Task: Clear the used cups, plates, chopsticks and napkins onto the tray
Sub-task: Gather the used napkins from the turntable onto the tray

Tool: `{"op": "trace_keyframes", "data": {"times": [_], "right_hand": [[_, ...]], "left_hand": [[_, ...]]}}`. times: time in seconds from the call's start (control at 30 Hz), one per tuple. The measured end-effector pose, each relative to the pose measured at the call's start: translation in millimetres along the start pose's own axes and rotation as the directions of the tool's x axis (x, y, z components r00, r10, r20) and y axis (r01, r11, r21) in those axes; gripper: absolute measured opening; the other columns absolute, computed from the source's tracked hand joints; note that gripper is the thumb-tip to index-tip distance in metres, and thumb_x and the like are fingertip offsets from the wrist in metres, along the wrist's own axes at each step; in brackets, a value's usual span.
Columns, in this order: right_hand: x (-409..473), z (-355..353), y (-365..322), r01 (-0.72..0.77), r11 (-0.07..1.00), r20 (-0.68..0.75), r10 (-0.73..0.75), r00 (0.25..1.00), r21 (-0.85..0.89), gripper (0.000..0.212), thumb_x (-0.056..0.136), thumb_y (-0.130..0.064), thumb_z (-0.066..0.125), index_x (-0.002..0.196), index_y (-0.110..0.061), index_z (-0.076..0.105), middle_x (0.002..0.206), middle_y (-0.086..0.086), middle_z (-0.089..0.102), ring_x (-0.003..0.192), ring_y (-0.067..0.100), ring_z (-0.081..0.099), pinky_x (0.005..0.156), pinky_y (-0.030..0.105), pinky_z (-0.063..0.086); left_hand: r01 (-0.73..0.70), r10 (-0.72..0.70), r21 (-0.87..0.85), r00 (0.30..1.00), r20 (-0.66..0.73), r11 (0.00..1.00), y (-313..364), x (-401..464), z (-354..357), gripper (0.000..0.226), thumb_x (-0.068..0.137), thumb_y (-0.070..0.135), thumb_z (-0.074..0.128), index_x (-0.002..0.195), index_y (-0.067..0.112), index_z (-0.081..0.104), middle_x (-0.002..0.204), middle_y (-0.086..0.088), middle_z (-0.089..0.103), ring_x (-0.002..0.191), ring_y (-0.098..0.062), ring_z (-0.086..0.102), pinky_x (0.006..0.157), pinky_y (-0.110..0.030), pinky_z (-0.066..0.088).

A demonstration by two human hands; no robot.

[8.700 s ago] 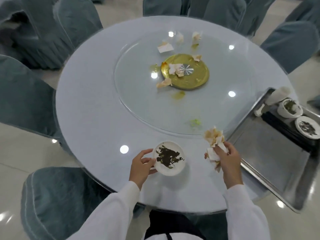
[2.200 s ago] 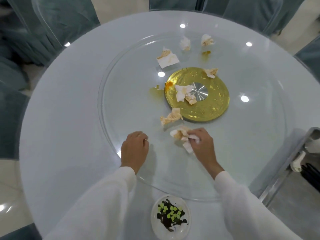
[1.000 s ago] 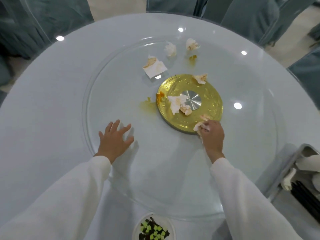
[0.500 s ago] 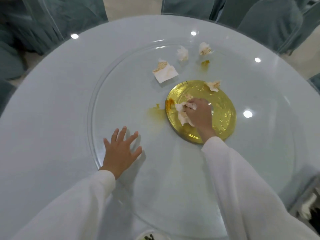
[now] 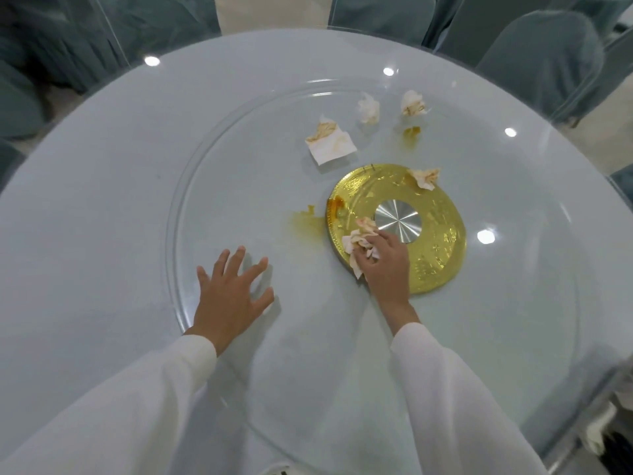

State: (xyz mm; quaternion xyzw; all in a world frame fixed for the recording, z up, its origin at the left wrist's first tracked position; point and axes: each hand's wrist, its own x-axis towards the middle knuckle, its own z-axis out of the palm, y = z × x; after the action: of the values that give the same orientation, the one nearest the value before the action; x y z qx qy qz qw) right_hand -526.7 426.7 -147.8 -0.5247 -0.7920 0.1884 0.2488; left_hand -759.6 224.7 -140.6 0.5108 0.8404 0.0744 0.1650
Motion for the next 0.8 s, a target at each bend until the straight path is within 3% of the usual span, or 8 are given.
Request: {"op": "trace_keyframes", "data": {"times": [0.1,0.23,0.4,0.6,0.73,0.8], "right_hand": [[12,7,-7,0.045,0.999,-0.008,-0.045,0.999,0.003,0.025,0.083,-0.008,0.082,0.108,-0.011,0.078,0.119,0.011,0.070,0.105,0.032,0.063,0.090,0.044,0.054],[37,21,-17,0.024,1.000,-0.023,-0.023,0.999,0.003,0.030,0.087,-0.006,0.076,0.117,-0.013,0.076,0.114,0.010,0.071,0.104,0.032,0.061,0.090,0.040,0.050],[76,42,-23,-0.028,0.999,-0.022,0.029,0.999,0.025,0.033,0.092,-0.002,0.070,0.123,-0.012,0.074,0.119,0.012,0.068,0.111,0.033,0.059,0.089,0.030,0.040],[113,62,-47,-0.158,0.985,-0.091,0.164,0.982,0.070,0.032,0.094,-0.002,0.065,0.122,-0.013,0.074,0.120,0.011,0.065,0.112,0.030,0.057,0.085,0.026,0.037],[91,63,-51,-0.021,0.997,-0.049,0.024,0.999,0.078,0.032,0.092,0.000,0.062,0.120,-0.011,0.073,0.123,0.010,0.066,0.114,0.031,0.054,0.095,0.043,0.049],[72,59,-51,0.073,0.994,-0.031,-0.071,0.997,0.079,0.033,0.088,0.001,0.064,0.118,-0.010,0.074,0.126,0.010,0.068,0.113,0.033,0.056,0.097,0.043,0.048]], "left_hand": [[0.001,-0.001,0.005,1.000,-0.013,1.000,0,-4,1,0.066,0.096,0.065,0.054,0.157,0.043,0.043,0.173,-0.004,0.023,0.160,-0.032,0.016,0.120,-0.073,0.018],[-0.005,0.006,0.020,0.999,-0.048,1.000,0,-6,5,0.065,0.096,0.066,0.054,0.155,0.042,0.046,0.172,-0.005,0.028,0.159,-0.033,0.022,0.119,-0.073,0.022],[-0.011,0.015,0.045,0.997,-0.071,0.999,3,-8,5,0.073,0.090,0.071,0.031,0.153,0.040,0.050,0.169,-0.007,0.034,0.157,-0.034,0.028,0.116,-0.072,0.026],[-0.031,0.035,0.044,0.996,-0.079,0.999,1,-10,8,0.073,0.090,0.070,0.030,0.151,0.037,0.055,0.166,-0.011,0.040,0.153,-0.038,0.035,0.112,-0.074,0.031],[-0.020,0.022,0.046,0.999,-0.045,0.999,6,-13,6,0.077,0.089,0.072,0.026,0.155,0.040,0.049,0.169,-0.010,0.034,0.156,-0.037,0.029,0.114,-0.073,0.029],[-0.013,0.014,0.048,1.000,-0.024,0.999,8,-16,6,0.080,0.088,0.074,0.023,0.158,0.042,0.042,0.172,-0.008,0.028,0.159,-0.035,0.023,0.116,-0.072,0.024]]}}
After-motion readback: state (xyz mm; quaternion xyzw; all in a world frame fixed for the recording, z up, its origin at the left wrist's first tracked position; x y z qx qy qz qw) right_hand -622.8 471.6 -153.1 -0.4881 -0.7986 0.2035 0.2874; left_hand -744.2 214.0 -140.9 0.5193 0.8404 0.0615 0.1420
